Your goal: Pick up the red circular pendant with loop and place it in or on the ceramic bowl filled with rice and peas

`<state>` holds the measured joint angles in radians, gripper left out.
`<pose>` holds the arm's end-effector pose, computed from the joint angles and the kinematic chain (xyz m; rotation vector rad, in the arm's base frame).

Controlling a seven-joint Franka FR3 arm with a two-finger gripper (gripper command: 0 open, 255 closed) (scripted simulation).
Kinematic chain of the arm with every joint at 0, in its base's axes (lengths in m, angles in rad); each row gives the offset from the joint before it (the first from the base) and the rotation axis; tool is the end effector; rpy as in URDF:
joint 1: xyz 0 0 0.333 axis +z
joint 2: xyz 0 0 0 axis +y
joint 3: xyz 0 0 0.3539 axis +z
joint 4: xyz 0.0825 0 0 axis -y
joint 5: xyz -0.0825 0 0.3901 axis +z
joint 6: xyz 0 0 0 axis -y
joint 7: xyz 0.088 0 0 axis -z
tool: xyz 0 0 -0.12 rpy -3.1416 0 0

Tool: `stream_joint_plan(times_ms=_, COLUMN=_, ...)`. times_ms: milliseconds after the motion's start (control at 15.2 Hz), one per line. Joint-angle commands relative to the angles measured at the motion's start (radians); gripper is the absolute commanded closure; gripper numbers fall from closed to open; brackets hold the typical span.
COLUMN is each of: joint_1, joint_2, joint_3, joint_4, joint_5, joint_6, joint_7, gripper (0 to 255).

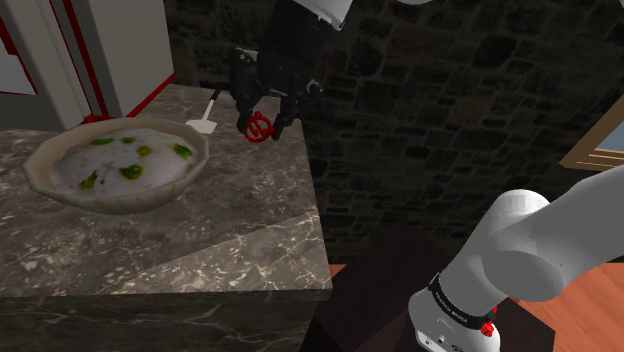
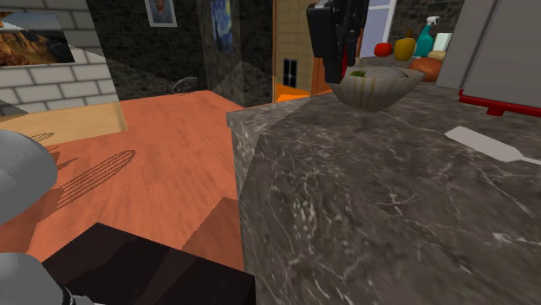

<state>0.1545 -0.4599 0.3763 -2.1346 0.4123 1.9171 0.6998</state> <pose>0.3460 0.2786 0.6183 -2.7929 0.4016 -0.0652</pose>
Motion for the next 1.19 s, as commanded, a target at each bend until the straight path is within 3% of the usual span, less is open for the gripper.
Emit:
stream_joint_plan(times_ms=0, joint_1=-0.002, joint_2=0.001, joint_3=-0.005, joint_4=0.029, joint_5=-0.005, joint_6=-0.028, joint_7=0.006, gripper=255)
stream_joint_plan(times_ms=990, joint_1=-0.016, joint_2=0.05, joint_3=-0.021, joint_4=0.27, joint_5=-0.04, joint_6=-0.215, joint_7=0.06, gripper=255)
stream_joint_plan(times_ms=1122, joint_1=-0.016, joint_2=0.083, joint_3=0.0, joint_4=0.301, joint_5=-0.048, joint_6=-0.207, joint_7=0.084, gripper=255)
